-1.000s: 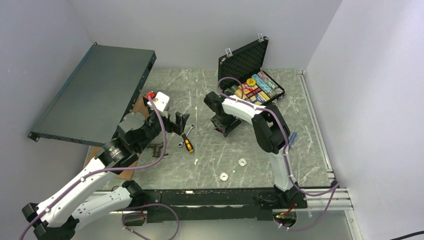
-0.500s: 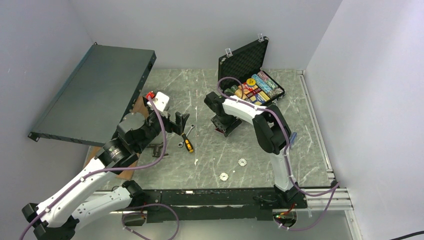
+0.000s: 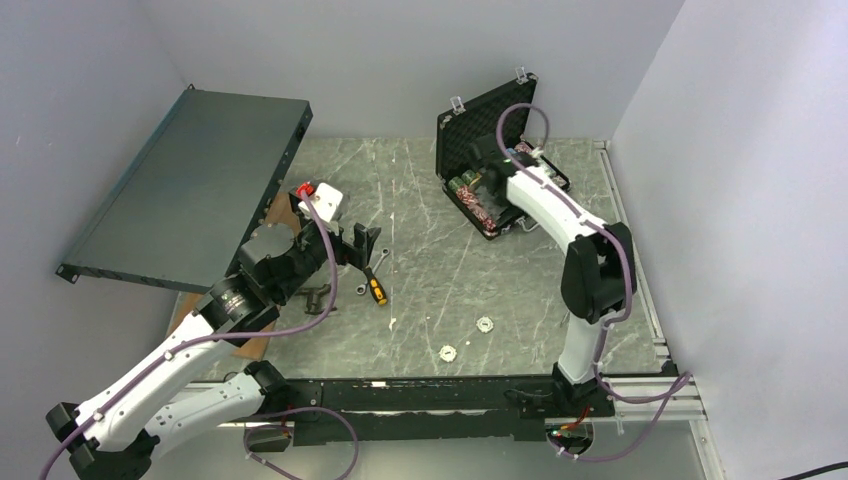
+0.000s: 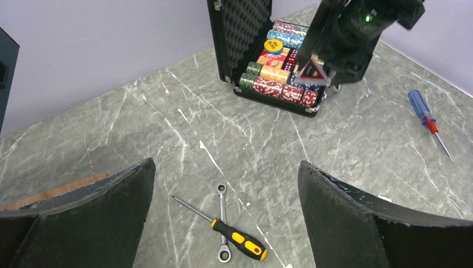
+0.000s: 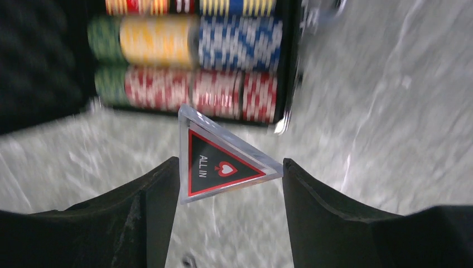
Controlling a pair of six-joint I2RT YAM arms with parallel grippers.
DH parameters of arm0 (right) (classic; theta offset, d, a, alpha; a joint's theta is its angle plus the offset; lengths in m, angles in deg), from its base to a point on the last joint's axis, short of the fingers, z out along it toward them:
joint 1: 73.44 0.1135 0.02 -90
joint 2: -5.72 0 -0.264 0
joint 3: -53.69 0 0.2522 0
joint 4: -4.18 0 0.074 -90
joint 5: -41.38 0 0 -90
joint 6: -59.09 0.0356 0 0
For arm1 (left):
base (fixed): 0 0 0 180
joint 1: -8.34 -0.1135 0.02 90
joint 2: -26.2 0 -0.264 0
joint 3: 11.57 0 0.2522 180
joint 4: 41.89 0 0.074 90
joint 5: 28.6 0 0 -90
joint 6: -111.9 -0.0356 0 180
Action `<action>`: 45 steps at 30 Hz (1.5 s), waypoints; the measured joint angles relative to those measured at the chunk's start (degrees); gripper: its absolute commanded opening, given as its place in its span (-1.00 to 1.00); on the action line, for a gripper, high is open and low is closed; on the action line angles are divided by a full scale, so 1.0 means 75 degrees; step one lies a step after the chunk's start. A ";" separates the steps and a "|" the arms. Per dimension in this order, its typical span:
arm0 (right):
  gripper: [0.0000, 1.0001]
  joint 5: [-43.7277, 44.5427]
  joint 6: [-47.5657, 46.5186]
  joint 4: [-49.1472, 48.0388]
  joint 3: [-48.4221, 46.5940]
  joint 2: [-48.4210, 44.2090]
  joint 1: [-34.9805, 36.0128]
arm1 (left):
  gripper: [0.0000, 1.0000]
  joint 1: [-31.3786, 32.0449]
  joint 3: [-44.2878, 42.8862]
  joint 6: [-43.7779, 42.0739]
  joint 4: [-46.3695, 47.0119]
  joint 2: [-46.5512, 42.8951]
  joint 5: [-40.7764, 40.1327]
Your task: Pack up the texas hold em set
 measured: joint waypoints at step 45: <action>0.86 -0.0950 -0.3293 -0.1070 -0.1722 0.1909 -0.2495 | 0.98 0.0000 0.0000 0.0003 -0.0003 0.0181 0.0003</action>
